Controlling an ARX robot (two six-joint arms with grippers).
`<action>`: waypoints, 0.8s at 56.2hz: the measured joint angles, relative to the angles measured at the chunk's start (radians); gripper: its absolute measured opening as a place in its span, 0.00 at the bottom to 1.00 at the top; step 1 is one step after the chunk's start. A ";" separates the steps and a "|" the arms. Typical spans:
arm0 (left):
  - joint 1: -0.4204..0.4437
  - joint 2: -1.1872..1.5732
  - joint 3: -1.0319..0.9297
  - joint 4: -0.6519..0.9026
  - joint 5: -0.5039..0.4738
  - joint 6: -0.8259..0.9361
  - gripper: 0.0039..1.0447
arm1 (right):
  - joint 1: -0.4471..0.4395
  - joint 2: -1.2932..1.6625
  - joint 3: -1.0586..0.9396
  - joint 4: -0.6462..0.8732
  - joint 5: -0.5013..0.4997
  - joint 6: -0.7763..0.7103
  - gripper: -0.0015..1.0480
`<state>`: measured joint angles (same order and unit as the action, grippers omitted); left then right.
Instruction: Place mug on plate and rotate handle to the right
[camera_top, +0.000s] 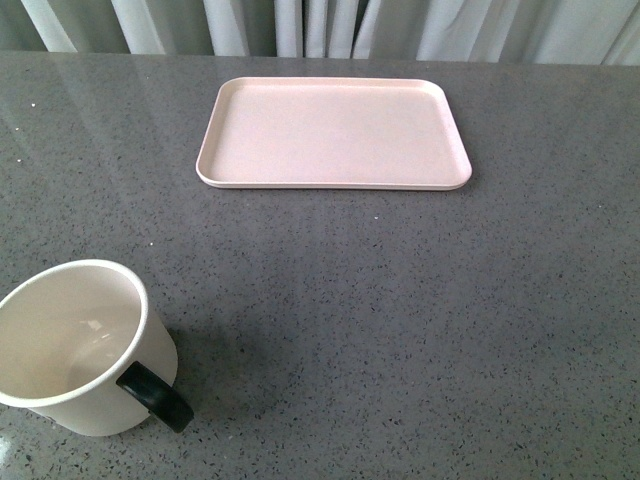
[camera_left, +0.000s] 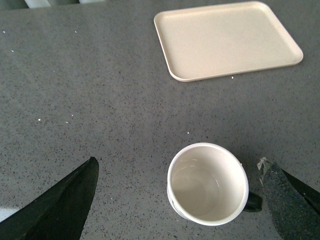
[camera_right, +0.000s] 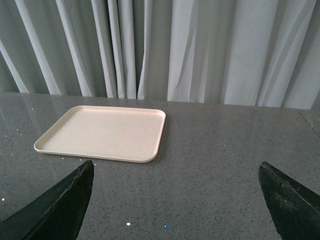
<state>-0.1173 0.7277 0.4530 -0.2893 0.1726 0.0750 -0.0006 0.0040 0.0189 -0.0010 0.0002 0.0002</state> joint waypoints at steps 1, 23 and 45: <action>-0.008 0.025 0.006 0.009 0.001 0.002 0.91 | 0.000 0.000 0.000 0.000 0.000 0.000 0.91; -0.113 0.306 0.026 0.132 -0.031 0.034 0.91 | 0.000 0.000 0.000 0.000 0.000 0.000 0.91; -0.101 0.463 0.024 0.224 -0.041 0.032 0.91 | 0.000 0.000 0.000 0.000 0.000 0.000 0.91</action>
<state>-0.2180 1.1904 0.4767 -0.0654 0.1318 0.1066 -0.0006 0.0040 0.0189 -0.0010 0.0002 0.0002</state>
